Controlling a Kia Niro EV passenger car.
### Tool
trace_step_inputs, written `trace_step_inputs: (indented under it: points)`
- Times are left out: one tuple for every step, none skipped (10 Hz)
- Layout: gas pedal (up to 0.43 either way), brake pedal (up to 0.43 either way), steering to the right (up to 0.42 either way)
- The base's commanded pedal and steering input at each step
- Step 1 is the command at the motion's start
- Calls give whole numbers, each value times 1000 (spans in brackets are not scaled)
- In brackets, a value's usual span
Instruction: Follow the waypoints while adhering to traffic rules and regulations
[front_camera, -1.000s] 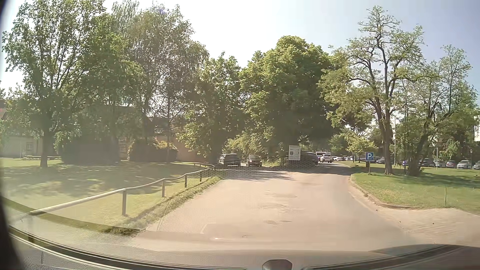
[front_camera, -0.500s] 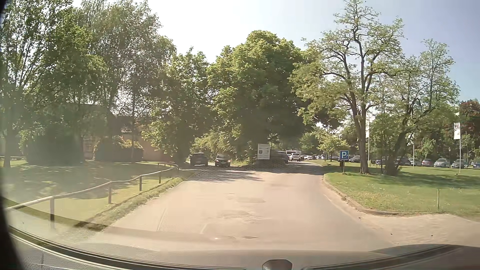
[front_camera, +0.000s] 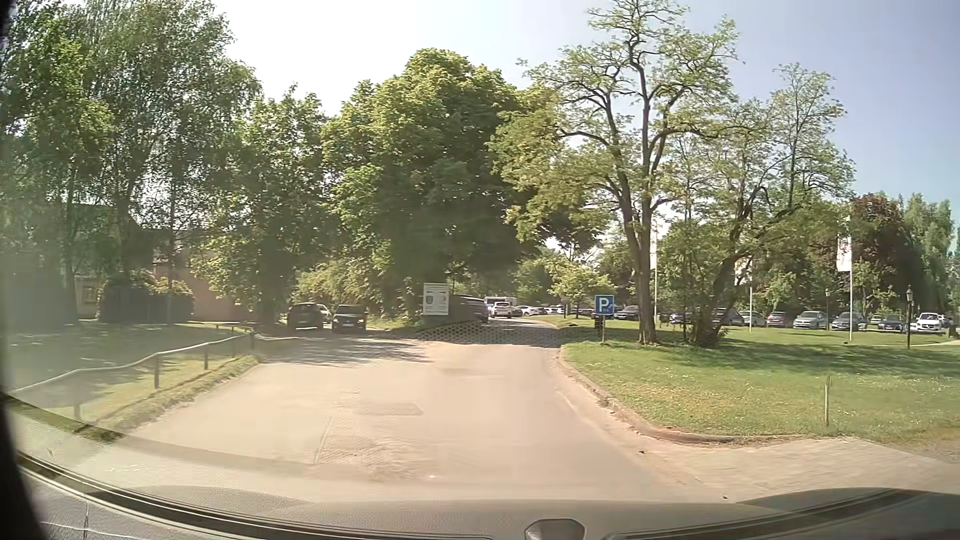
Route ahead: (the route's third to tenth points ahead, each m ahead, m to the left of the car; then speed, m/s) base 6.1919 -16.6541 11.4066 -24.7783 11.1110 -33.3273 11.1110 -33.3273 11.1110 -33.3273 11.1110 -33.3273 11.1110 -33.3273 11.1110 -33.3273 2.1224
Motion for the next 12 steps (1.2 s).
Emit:
trace_step_inputs:
  points:
    - [0,159,639]
    - [0,152,665]
    - [0,152,684]
    - [0,152,708]
    - [0,140,730]
    - [0,116,749]
    - [0,98,768]
    - [0,73,785]
    - [0,43,799]
    - [0,37,812]
    - [0,30,827]
    - [0,30,849]
